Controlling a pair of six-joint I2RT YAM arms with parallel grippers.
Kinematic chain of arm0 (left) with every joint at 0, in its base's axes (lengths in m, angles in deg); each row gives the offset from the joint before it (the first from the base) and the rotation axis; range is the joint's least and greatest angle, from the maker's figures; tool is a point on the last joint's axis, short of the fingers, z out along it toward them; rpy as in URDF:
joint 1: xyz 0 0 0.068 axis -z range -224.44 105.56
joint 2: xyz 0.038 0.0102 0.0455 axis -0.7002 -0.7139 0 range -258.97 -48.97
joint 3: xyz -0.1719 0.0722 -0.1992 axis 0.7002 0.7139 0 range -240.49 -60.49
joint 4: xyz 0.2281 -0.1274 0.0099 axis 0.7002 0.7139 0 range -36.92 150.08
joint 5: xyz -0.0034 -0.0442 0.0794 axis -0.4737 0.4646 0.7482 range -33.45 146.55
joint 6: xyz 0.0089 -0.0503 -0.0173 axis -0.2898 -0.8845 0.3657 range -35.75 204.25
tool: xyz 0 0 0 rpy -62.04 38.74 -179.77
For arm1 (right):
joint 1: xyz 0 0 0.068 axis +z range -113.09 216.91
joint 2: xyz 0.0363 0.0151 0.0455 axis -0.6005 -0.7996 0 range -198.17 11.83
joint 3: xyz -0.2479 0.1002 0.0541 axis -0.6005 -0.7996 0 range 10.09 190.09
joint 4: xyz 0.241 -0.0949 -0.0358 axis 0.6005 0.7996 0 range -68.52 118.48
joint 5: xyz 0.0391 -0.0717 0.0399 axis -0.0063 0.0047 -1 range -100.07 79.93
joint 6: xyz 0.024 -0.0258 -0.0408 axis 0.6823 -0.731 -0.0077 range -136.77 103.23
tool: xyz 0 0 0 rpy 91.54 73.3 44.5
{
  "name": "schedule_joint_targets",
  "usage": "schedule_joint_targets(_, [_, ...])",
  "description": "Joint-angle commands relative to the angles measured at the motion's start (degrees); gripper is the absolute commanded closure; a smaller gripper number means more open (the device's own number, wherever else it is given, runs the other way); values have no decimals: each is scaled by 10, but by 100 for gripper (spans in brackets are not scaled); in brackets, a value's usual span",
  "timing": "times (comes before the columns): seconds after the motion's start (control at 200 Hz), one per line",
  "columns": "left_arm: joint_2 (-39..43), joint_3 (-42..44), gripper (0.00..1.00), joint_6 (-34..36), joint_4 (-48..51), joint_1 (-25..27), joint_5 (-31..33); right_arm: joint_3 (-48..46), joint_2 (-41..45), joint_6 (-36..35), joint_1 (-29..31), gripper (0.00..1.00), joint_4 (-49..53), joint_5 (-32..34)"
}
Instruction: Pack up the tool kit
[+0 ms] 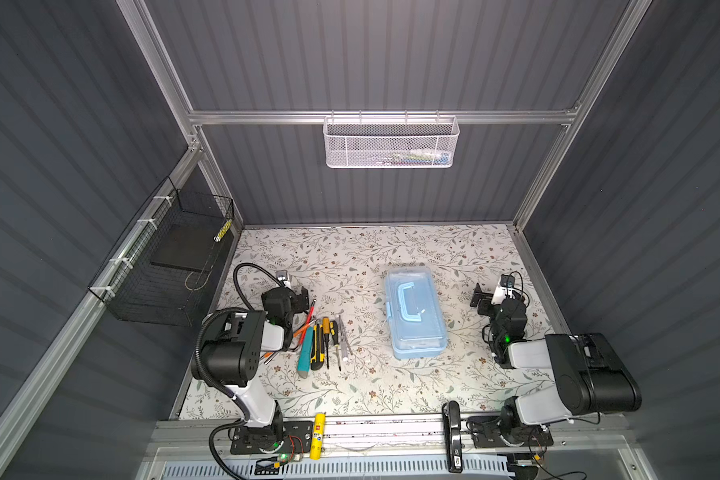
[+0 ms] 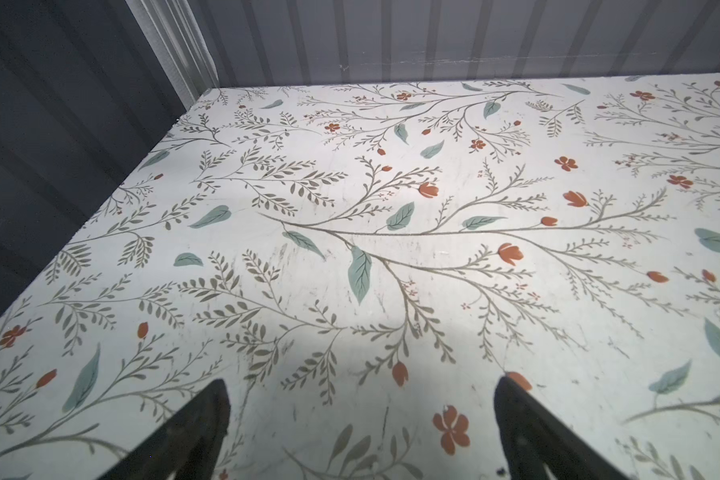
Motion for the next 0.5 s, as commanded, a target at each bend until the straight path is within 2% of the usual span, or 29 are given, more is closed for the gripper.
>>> schedule_joint_targets(0.0, [3,1,1,-1,0,-1,-4,12,10,10,-3,1,7,-6])
schedule_joint_targets(0.495, [3,1,1,-1,1,-1,-5,22,11,15,-10,1,28,-21])
